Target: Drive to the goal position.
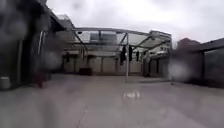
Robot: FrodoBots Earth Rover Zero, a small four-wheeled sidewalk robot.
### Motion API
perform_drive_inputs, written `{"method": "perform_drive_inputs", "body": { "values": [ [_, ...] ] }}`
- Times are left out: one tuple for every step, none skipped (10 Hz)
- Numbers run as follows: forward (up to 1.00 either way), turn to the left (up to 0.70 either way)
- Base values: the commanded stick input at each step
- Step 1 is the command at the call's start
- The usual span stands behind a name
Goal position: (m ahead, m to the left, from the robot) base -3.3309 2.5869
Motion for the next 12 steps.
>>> {"method": "perform_drive_inputs", "body": {
  "values": [
    [0.7,0.0],
    [0.7,0.0],
    [0.7,0.0],
    [0.7,0.0],
    [0.7,0.0],
    [0.7,0.0],
    [0.7,0.0],
    [0.7,0.0],
    [0.7,0.0],
    [0.7,0.0],
    [0.7,0.0],
    [0.7,0.0]
  ]
}}
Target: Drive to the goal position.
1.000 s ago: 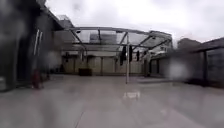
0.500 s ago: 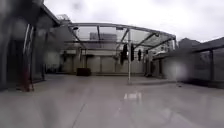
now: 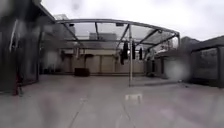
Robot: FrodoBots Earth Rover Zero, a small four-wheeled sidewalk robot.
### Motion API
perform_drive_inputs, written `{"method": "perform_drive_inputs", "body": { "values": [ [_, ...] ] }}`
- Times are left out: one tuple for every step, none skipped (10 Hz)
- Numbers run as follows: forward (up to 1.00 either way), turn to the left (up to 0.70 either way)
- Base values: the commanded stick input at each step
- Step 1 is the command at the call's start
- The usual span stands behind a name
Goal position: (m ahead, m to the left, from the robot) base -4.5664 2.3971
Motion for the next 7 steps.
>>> {"method": "perform_drive_inputs", "body": {
  "values": [
    [0.7,0.0],
    [0.7,0.0],
    [0.7,0.0],
    [0.7,0.0],
    [0.7,0.0],
    [0.7,0.0],
    [0.7,0.0]
  ]
}}
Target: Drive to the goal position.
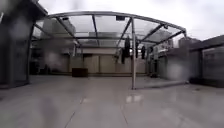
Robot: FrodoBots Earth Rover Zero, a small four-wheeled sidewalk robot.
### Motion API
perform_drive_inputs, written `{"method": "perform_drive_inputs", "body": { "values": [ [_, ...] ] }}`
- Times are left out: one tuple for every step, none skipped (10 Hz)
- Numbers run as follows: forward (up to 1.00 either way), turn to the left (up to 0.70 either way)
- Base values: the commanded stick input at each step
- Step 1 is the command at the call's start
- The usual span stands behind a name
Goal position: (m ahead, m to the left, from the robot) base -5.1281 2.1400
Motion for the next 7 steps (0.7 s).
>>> {"method": "perform_drive_inputs", "body": {
  "values": [
    [0.7,0.0],
    [0.7,0.0],
    [0.7,0.0],
    [0.7,0.0],
    [0.7,0.0],
    [0.7,0.0],
    [0.7,0.17]
  ]
}}
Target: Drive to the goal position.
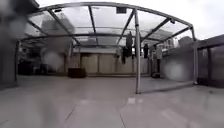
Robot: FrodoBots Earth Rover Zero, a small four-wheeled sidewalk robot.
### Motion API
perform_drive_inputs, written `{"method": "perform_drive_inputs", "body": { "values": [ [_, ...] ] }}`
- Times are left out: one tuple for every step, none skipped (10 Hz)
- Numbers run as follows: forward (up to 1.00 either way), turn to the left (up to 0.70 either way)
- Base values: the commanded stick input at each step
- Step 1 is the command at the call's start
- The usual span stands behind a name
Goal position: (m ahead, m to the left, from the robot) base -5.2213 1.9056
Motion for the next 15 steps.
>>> {"method": "perform_drive_inputs", "body": {
  "values": [
    [0.7,0.27],
    [0.7,0.27],
    [0.7,0.27],
    [0.7,0.27],
    [0.7,0.27],
    [0.7,0.27],
    [0.7,0.27],
    [0.7,0.27],
    [0.7,0.27],
    [0.7,0.27],
    [0.7,0.27],
    [0.7,0.27],
    [0.7,0.16],
    [0.7,0.0],
    [0.7,0.0]
  ]
}}
